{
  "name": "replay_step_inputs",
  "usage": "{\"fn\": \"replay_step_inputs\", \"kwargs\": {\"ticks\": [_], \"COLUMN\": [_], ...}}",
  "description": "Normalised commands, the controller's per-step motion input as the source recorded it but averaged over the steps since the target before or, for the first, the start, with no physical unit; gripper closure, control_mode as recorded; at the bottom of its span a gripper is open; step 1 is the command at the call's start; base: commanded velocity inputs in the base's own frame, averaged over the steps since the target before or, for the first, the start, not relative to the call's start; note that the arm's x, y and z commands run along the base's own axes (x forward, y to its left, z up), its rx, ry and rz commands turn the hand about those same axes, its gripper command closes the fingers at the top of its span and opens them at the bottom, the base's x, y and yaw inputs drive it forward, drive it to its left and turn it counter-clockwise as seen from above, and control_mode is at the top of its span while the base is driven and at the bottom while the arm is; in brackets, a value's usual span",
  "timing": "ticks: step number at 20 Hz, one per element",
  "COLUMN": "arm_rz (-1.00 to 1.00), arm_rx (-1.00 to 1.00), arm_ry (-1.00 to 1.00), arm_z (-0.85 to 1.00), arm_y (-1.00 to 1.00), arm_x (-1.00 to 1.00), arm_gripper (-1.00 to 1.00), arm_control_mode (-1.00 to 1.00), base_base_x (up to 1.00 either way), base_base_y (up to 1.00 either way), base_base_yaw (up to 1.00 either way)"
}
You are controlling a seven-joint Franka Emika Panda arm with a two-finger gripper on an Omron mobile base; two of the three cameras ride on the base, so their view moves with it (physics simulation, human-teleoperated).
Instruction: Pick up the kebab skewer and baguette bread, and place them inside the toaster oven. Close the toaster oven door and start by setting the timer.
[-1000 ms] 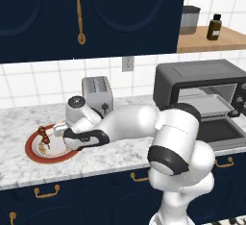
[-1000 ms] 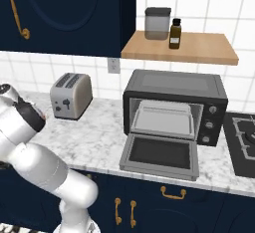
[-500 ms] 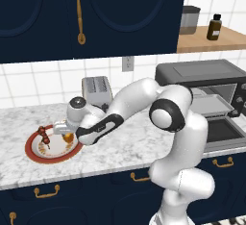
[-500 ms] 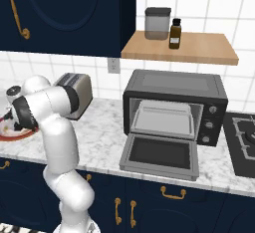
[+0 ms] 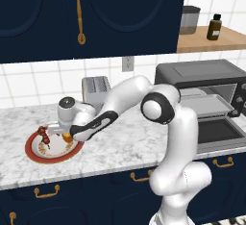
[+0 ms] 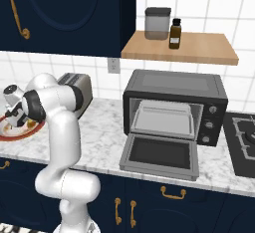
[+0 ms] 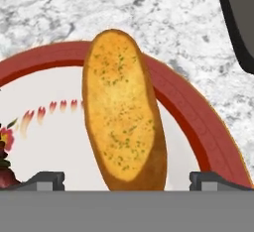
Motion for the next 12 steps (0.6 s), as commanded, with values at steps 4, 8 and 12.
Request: {"fn": "replay_step_inputs", "kwargs": {"ticks": [4,8,12], "arm_rz": [-0.08,-0.10,-0.08], "arm_rx": [-0.09,-0.06,0.00], "arm_ry": [0.04,0.07,0.07], "arm_z": [-0.04,-0.12,-0.17], "arm_y": [0.02,-0.05,-0.17], "arm_x": [0.12,0.05,0.09], "arm_gripper": [-1.00,-1.00,-1.00], "arm_control_mode": [-1.00,-1.00,-1.00], "base_base_x": [0.00,0.00,0.00], "base_base_y": [0.00,0.00,0.00], "base_base_yaw": [0.00,0.00,0.00]}}
